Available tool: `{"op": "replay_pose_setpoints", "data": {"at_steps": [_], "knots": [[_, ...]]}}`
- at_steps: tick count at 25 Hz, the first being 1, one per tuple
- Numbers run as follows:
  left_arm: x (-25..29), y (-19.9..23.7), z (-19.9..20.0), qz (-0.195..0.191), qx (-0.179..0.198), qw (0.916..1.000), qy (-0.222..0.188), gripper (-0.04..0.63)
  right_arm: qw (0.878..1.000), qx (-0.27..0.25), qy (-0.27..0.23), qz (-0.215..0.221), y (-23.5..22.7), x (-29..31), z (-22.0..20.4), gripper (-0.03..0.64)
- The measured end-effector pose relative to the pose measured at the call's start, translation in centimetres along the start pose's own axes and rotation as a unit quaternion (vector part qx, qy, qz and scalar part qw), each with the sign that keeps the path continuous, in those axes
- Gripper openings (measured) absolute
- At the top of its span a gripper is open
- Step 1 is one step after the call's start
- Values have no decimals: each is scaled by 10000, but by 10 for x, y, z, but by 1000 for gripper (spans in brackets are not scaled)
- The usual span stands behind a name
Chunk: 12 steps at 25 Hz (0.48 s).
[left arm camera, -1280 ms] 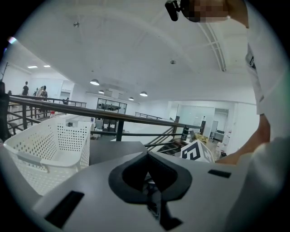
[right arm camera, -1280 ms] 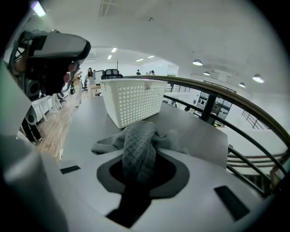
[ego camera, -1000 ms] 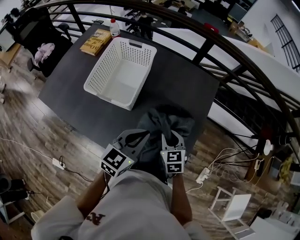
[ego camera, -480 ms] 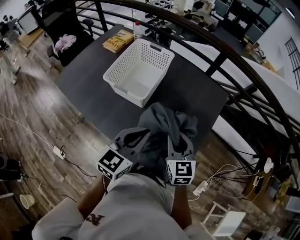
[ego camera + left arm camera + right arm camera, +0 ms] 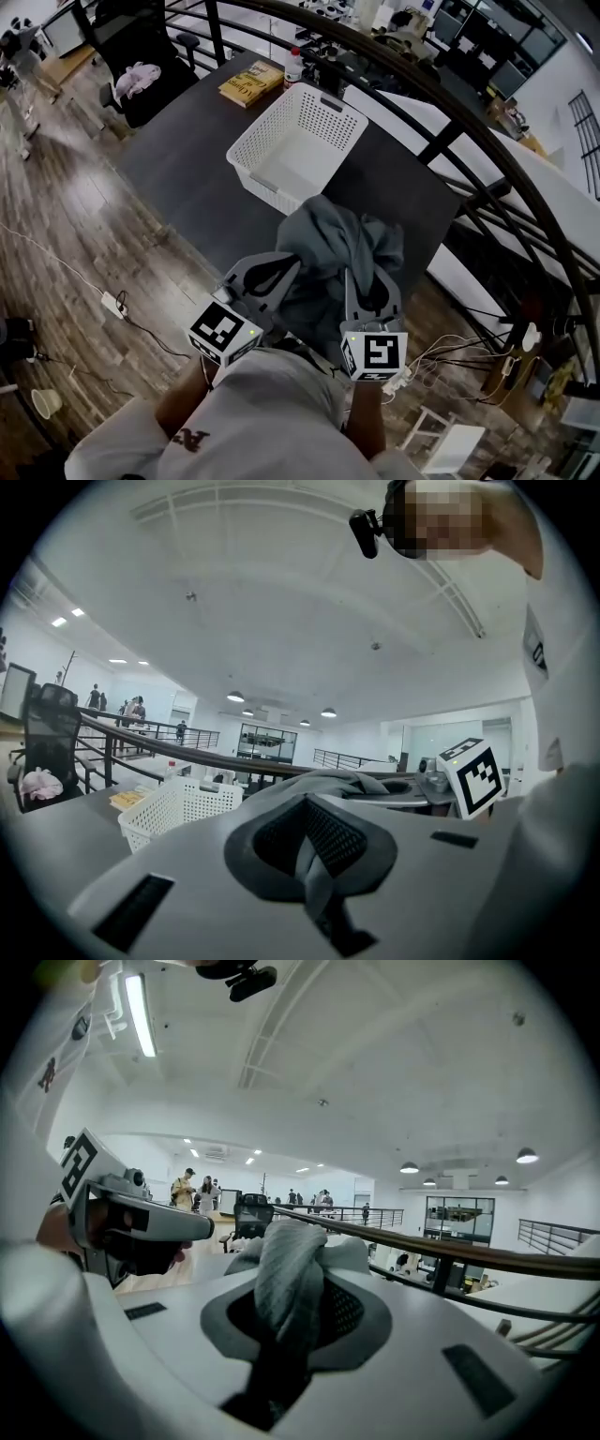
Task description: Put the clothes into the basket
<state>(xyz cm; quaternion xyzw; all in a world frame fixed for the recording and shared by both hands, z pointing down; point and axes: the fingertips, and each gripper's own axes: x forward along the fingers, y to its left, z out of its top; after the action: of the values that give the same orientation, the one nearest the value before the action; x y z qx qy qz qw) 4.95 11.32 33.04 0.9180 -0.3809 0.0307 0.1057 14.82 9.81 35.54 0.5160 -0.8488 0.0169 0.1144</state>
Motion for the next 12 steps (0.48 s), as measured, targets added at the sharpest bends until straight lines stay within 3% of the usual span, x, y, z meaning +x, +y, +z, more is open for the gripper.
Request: {"op": "replay_pose_setpoints", "data": {"at_steps": [12], "knots": [[-33,70,26,-830,190,9964,14,-6,9963,190,-239,-799,41,36,63,83]]}}
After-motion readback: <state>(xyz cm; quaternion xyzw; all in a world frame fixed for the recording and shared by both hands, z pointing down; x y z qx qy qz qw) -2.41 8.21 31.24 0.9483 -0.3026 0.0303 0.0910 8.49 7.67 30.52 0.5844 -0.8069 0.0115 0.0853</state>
